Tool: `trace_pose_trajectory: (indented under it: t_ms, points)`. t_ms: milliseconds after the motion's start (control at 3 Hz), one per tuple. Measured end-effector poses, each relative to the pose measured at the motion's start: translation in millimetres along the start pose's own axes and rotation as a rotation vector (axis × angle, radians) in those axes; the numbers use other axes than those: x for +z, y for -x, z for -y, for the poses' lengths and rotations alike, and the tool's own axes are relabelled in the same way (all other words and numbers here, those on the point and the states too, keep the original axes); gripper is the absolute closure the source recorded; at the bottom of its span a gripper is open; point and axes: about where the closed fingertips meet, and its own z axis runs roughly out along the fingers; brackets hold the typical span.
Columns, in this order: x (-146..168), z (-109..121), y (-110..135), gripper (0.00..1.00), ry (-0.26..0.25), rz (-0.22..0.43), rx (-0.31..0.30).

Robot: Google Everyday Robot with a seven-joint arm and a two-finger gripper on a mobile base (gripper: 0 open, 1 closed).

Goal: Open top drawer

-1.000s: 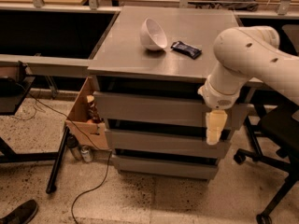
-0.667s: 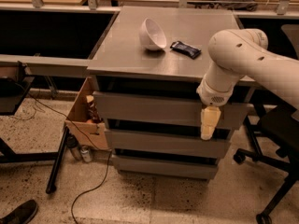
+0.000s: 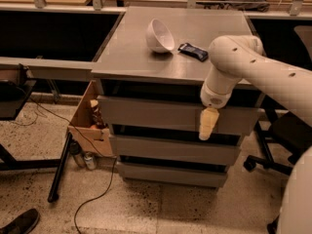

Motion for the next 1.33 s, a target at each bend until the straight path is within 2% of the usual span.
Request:
trace_pose_trajectory:
  t_ms: [333,667,1333]
  points:
    - [17.2,7.2,4.8,0.0,0.01,0.012,0.032]
    - [26.2,4.4,8.8,0.0,0.045,0.019,0.021]
    - [25.0,-19.8,5.1,0.0,0.107,0.045,-0.031]
